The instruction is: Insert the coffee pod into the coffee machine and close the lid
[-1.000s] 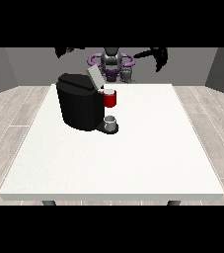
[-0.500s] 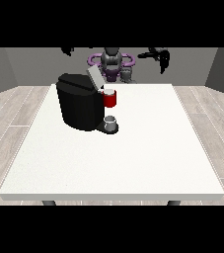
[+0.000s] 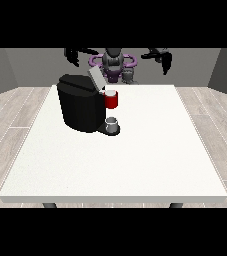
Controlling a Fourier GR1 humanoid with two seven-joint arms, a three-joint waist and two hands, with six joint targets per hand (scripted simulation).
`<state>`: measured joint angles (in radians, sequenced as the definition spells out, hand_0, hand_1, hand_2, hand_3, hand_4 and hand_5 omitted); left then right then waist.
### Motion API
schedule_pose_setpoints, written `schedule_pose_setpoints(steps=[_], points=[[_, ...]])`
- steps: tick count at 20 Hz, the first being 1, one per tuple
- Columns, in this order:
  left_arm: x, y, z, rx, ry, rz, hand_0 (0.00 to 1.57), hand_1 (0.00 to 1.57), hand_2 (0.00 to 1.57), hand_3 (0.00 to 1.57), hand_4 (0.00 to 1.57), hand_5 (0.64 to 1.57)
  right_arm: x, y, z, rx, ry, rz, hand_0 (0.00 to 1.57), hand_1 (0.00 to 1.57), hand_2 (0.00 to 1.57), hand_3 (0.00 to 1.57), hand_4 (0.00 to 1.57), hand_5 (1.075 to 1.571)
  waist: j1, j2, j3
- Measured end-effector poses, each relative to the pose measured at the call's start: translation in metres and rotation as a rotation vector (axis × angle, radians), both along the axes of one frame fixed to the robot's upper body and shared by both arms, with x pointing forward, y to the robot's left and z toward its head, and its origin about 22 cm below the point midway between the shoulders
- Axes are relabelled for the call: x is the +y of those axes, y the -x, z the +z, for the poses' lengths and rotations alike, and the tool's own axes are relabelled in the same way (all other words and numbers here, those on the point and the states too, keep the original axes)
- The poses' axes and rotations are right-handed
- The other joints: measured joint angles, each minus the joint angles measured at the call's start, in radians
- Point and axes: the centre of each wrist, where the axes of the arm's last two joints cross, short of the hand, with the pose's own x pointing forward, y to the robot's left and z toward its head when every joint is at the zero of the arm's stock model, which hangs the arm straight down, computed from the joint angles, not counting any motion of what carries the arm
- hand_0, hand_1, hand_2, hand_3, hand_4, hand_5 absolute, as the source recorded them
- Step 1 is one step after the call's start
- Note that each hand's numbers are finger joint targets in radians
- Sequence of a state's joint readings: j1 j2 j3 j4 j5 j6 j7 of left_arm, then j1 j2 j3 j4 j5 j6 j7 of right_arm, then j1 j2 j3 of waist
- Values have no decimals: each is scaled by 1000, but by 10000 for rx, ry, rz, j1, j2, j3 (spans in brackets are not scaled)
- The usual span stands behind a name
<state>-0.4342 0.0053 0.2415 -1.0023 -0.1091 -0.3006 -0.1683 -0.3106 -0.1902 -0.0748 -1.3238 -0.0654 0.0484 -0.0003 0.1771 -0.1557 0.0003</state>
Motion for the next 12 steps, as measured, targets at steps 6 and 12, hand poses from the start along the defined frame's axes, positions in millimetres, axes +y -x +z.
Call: schedule_pose_setpoints(steps=[6,12], points=[[7,16,10,-343,182,305,0,0,0,0,0,1571,3,-17,3,68,-267,0,0,0,0,0,0,1571,25,543,0],[14,28,27,-595,90,632,0,0,0,0,0,1571,12,-31,4,-81,-130,241,0,0,0,0,0,1571,-159,1034,0]])
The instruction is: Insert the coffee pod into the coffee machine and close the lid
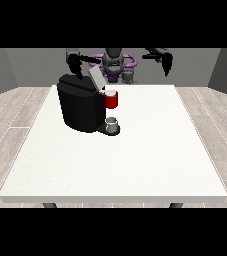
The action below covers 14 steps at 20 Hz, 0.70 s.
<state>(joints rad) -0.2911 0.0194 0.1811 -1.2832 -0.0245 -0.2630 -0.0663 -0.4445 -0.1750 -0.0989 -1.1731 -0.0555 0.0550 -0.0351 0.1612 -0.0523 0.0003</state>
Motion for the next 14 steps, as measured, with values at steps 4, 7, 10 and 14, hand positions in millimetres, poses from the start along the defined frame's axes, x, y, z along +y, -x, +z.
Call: schedule_pose_setpoints(steps=[4,7,10,14], points=[[7,3,8,-143,-79,298,0,0,0,0,0,1571,10,-10,9,-180,226,396,0,0,0,0,0,1571,-222,310,-3],[10,7,13,-278,-162,296,0,0,0,0,0,1571,15,-17,14,-318,393,485,0,0,0,0,0,1571,-224,491,-4],[13,7,21,-567,-149,317,0,0,0,0,0,1571,12,-27,24,-569,451,491,0,0,0,0,0,1571,-183,746,-15],[21,8,19,-696,-48,667,0,0,0,0,0,1571,21,-32,30,-650,547,799,0,0,0,0,0,1571,-371,885,-19]])
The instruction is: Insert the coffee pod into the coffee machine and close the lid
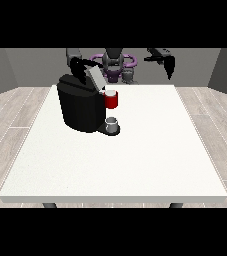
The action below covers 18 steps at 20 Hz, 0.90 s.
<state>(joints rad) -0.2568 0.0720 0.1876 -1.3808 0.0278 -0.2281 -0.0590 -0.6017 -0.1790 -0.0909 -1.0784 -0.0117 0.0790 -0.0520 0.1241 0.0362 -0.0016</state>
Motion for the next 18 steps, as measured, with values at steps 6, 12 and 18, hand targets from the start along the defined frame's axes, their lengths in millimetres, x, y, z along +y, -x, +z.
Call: schedule_pose_setpoints(steps=[6,12,18], points=[[-5,1,2,-163,-201,-72,0,0,0,0,0,1571,15,-7,6,-671,4,108,0,0,0,0,0,1571,109,219,-22],[2,4,0,-161,-258,-23,0,0,0,0,0,1571,19,-14,12,-566,158,208,0,0,0,0,182,1571,161,311,-2],[3,0,2,-114,-224,112,0,0,0,0,131,1571,37,-22,25,-271,250,365,0,0,0,0,61,1571,139,410,51]])
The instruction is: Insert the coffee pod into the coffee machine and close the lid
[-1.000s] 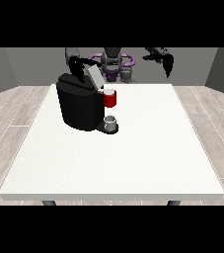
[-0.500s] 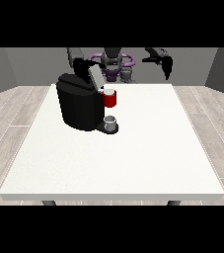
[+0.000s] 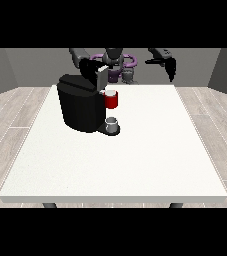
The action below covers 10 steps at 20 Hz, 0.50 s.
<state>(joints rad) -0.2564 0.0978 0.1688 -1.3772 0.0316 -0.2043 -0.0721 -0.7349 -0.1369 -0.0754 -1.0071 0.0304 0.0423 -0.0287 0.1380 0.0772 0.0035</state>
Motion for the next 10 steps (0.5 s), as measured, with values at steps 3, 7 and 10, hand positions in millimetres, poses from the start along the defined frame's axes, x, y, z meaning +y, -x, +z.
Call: schedule_pose_setpoints(steps=[3,7,10], points=[[-1,-1,-4,-4,-46,124,0,0,0,0,192,1571,17,-1,8,-258,397,341,0,0,0,0,125,1571,-14,29,-4],[9,-3,-4,108,-89,199,0,0,0,0,121,1571,38,-2,16,-571,928,588,0,0,0,0,110,1571,5,-28,-25],[9,-6,1,94,-73,253,0,0,0,0,167,1571,46,-1,14,-769,1113,778,0,0,0,0,73,1571,-10,-12,-30]])
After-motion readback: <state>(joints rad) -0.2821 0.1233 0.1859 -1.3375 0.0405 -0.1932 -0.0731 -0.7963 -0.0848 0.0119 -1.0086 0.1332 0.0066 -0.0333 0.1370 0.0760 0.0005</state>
